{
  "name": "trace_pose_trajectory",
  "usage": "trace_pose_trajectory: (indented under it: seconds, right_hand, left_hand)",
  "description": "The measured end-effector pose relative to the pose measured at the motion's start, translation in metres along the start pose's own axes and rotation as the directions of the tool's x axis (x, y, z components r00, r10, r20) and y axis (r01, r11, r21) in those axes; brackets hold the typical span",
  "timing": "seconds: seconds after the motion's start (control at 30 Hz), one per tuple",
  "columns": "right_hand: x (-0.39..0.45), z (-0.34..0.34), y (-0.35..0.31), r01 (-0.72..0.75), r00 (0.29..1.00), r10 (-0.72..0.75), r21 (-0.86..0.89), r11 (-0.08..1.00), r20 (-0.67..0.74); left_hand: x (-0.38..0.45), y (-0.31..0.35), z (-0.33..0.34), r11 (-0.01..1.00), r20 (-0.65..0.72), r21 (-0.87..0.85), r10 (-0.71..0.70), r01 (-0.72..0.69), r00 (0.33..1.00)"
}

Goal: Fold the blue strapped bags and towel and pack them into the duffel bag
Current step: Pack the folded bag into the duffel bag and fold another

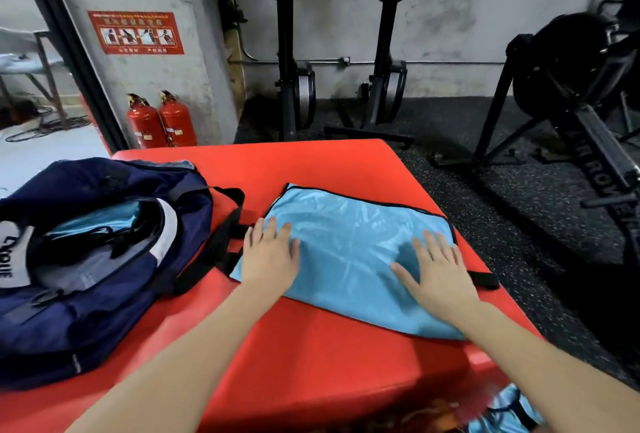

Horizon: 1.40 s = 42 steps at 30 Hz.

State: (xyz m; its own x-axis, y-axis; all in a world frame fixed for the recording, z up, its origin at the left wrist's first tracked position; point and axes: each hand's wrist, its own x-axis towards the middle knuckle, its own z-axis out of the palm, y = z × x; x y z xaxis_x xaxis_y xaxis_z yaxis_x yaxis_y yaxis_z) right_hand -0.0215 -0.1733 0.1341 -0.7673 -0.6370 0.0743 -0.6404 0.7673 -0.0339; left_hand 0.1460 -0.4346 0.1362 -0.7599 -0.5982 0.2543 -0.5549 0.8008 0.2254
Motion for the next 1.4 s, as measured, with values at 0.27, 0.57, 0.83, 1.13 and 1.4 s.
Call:
trace_pose_trajectory:
  seconds: [0.27, 0.57, 0.83, 1.13, 1.4]
  right_hand:
    - [0.005, 0.013, -0.003, 0.302, 0.944, -0.315, 0.127, 0.945, 0.098]
    - [-0.064, 0.012, -0.071, -0.09, 0.976, 0.069, 0.097, 0.991, 0.205]
    - [-0.003, -0.006, 0.0, 0.22, 0.968, -0.225, 0.05, 0.974, 0.111]
    - [0.001, 0.015, 0.042, 0.209, 0.969, -0.221, 0.115, 0.971, 0.11]
    - [-0.041, 0.014, -0.011, -0.071, 0.986, 0.05, 0.127, 0.989, 0.158]
  left_hand:
    - [-0.023, 0.029, 0.0, 0.91, 0.387, 0.075, -0.404, 0.408, 0.829]
    - [0.048, -0.008, 0.022, 0.993, 0.317, 0.084, 0.056, -0.087, 0.947]
    - [0.038, 0.026, 0.024, 0.987, 0.224, -0.053, -0.136, 0.152, 0.965]
    - [0.038, 0.043, 0.041, 0.982, 0.323, 0.143, -0.167, 0.127, 0.932]
    - [0.078, 0.023, 0.035, 0.975, 0.378, 0.159, 0.087, -0.157, 0.922]
